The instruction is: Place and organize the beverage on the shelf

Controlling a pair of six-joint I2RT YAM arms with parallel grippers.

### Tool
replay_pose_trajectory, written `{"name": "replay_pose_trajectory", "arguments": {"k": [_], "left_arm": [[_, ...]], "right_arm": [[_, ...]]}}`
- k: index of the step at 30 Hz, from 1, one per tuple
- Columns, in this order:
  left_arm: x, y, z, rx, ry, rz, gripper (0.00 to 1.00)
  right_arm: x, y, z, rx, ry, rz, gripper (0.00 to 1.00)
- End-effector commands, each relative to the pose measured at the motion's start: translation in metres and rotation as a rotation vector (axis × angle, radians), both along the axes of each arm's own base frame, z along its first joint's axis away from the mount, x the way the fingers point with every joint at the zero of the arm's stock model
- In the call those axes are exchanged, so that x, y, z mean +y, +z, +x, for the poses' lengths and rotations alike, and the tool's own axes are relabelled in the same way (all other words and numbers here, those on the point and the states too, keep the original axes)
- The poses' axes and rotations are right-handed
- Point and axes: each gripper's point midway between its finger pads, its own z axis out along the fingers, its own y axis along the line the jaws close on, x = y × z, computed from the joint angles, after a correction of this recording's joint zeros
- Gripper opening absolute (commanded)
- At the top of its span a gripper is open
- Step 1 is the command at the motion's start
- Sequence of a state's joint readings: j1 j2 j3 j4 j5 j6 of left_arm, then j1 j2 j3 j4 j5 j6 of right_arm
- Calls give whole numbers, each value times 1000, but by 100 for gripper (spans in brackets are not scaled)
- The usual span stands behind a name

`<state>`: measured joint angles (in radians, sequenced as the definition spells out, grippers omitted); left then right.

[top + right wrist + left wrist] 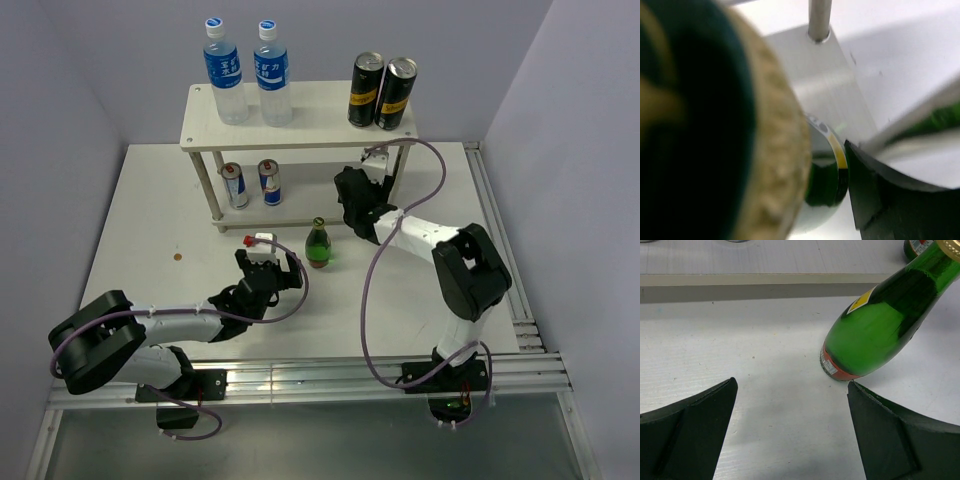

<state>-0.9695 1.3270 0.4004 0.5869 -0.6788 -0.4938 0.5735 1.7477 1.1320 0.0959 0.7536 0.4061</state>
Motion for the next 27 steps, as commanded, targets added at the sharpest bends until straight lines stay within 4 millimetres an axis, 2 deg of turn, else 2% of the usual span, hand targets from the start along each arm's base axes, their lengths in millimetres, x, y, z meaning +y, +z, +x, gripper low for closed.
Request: {"name": "replay_pose_trajectory", "arguments": {"k": [1, 5, 6, 11, 14, 15, 16, 17, 23, 26, 27], "left_arm": [[-5, 8, 4, -23, 11, -37, 99], [-7, 5, 5, -17, 8, -27, 99], [-7, 5, 5, -15, 8, -26, 99], [-11, 3, 5, -12, -7, -26, 99], [-17, 3, 5, -11, -27, -36, 99], [-18, 3, 5, -10, -32, -36, 99], [-19, 2, 5, -9, -35, -35, 99], [-20, 1, 5, -9, -36, -33, 99], [-31, 0, 4, -14, -74, -39, 99], [-42, 3, 6, -30, -104, -53, 99], [-46, 6, 8, -41, -109, -64, 99]], "right_arm": [[0, 47, 37, -148, -35, 83, 0], [-1, 41, 52, -143, -39, 93, 0], [-1, 34, 55, -129, -41, 89, 0], [-1, 29, 60, -124, -43, 93, 0], [0, 26, 60, -119, -39, 97, 54], [1, 25, 59, -117, -36, 95, 83], [0, 25, 59, -118, -38, 96, 95], [0, 23, 57, -115, -38, 95, 100], [-4, 20, 49, -109, -36, 96, 100], [-6, 22, 40, -107, -34, 103, 100], [-8, 28, 37, -119, -30, 110, 100]]}}
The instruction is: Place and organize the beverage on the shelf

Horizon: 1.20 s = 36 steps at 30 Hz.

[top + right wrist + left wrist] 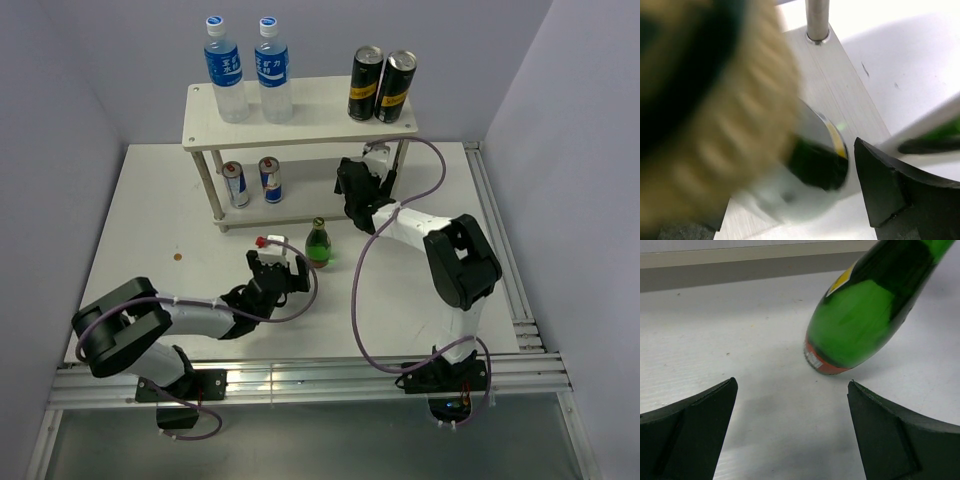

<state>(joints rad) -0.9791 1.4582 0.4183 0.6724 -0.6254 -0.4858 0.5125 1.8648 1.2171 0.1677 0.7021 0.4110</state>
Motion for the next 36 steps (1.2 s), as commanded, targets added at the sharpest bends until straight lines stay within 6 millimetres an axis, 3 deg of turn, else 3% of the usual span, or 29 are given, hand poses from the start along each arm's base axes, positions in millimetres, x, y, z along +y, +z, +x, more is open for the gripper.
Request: {"name": "replay_pose_trajectory", "arguments": {"k": [1, 6, 7, 15, 23, 24, 27, 30, 33, 34, 36], "left_arm": [[-31, 27, 8, -70, -54, -84, 99], [-47, 32, 18, -118, -63, -93, 99], [-49, 25, 20, -116, -63, -72, 99], [-67, 22, 39, -153, -43, -43, 99], [-79, 22, 54, -188, -23, -27, 99], [-85, 26, 57, -200, -23, -36, 99], [-93, 16, 67, -200, -23, -17, 98], [-95, 12, 77, -207, 0, -11, 90], [-95, 9, 87, -206, 21, -1, 71], [-94, 8, 88, -205, 27, 1, 62], [-93, 8, 91, -206, 36, 3, 56]], "right_arm": [[-5, 36, -6, -89, -7, 57, 100], [-8, 50, -28, -108, -4, 77, 100], [-8, 45, -35, -97, 1, 74, 100], [-11, 66, -78, -141, 26, 84, 100], [-10, 74, -89, -140, 49, 106, 100], [-11, 76, -92, -143, 47, 107, 100], [-12, 84, -110, -159, 46, 114, 100], [-15, 88, -133, -169, 53, 136, 100], [-21, 89, -158, -176, 66, 151, 100], [-22, 99, -168, -201, 76, 177, 100], [-21, 93, -186, -189, 101, 164, 100]]}}
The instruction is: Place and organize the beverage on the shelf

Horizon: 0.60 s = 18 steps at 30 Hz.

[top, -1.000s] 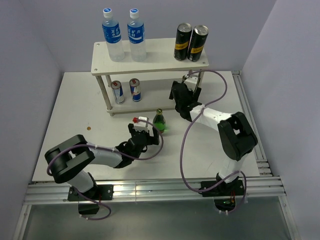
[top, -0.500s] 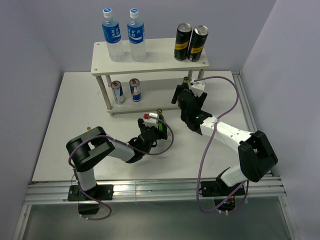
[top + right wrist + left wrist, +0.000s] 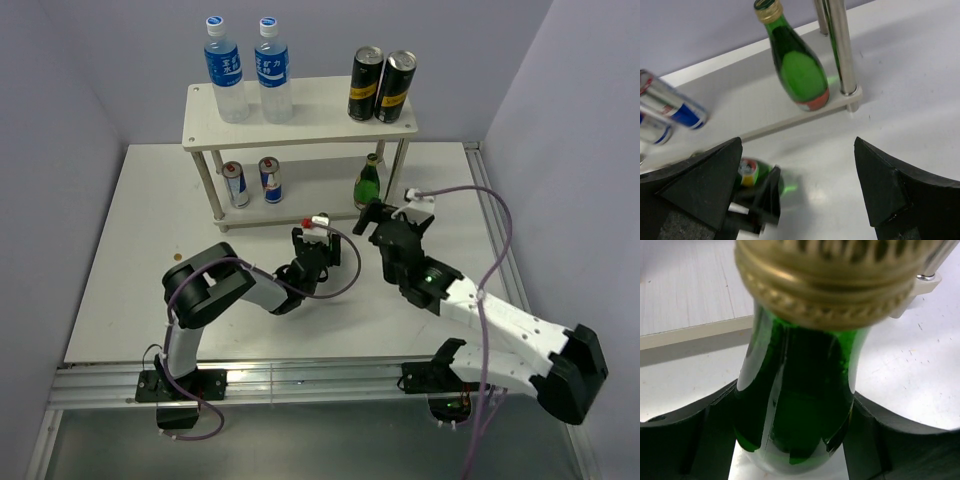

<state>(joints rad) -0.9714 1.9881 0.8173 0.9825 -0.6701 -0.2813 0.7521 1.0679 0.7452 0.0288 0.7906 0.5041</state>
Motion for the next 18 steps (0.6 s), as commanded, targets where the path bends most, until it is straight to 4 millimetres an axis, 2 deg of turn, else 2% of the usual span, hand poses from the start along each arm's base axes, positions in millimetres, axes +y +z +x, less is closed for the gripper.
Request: {"name": "replay_pose_trajectory", "arguments": {"k": [1, 3, 4, 6, 7, 10, 12, 16, 18], "left_arm": [[-4, 15, 11, -36, 23, -46, 43], [-2, 15, 15, -37, 35, -39, 30], [-1, 15, 15, -38, 39, -37, 15], [-1, 22, 17, -48, 54, -39, 0], [-1, 26, 18, -53, 56, -41, 0], [-1, 43, 20, -68, 59, -38, 0], [-3, 60, 22, -86, 48, -35, 0], [-6, 83, 31, -110, 50, -20, 0], [-6, 97, 36, -131, 63, -18, 0]], "right_arm": [[-13, 6, -28, -21, -22, 32, 100], [-11, 3, -44, -13, 9, 25, 100], [-14, 12, -51, -34, 12, 53, 100], [-13, 12, -63, -26, 36, 38, 100], [-18, 17, -68, -37, 21, 52, 100], [-29, 13, -82, -26, 18, 38, 100], [-38, 3, -88, -13, 13, 11, 100], [-57, -2, -100, -19, 5, 36, 100], [-59, 1, -103, -22, 11, 65, 100]]}}
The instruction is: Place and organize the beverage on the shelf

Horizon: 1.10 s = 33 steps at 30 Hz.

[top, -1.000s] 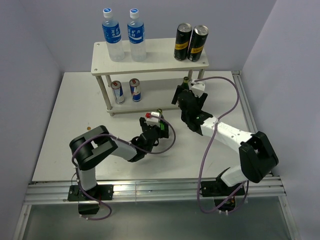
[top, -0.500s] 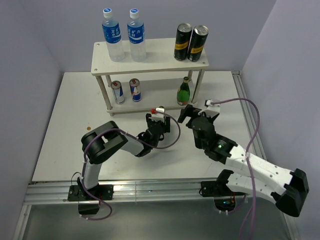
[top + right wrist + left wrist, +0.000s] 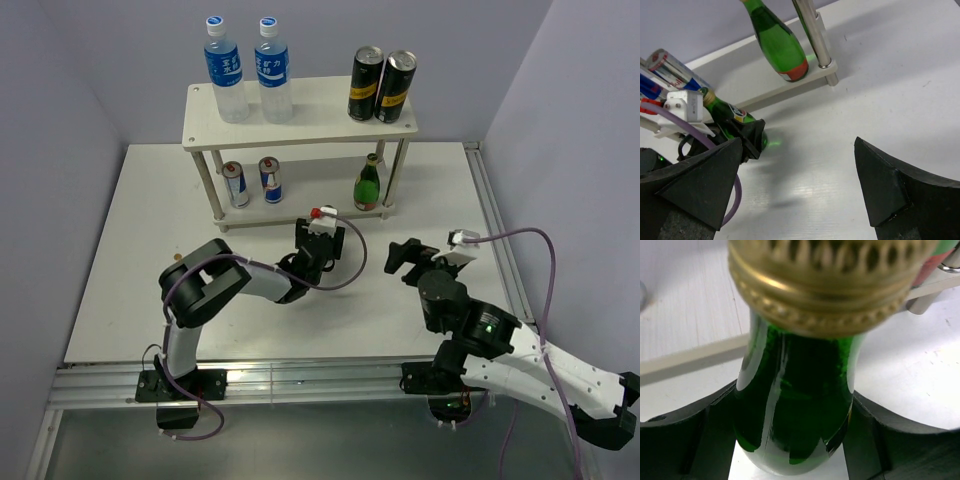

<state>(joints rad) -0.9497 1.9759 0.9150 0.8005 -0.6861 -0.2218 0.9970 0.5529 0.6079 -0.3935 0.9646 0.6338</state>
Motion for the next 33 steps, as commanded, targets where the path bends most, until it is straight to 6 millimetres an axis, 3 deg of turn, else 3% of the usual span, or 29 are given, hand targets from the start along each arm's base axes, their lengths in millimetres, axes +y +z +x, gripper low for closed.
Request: {"name": "replay_pose_trajectory", "arguments": {"k": [1, 16, 19, 25, 33], "left_arm": [[-9, 95, 22, -162, 31, -133, 0], [-26, 169, 58, -246, 48, -181, 0], [-29, 172, 67, -256, 50, -167, 0], [-28, 177, 102, -247, 61, -202, 0], [-16, 153, 135, -195, 83, -255, 0]], "right_arm": [[-17, 2, -7, -7, -43, 25, 100], [-17, -4, -8, -4, -43, 33, 100], [-17, -5, -8, -2, -40, 36, 100], [-17, -5, -9, -3, -37, 37, 100], [-17, -5, -8, -2, -45, 32, 100]]}}
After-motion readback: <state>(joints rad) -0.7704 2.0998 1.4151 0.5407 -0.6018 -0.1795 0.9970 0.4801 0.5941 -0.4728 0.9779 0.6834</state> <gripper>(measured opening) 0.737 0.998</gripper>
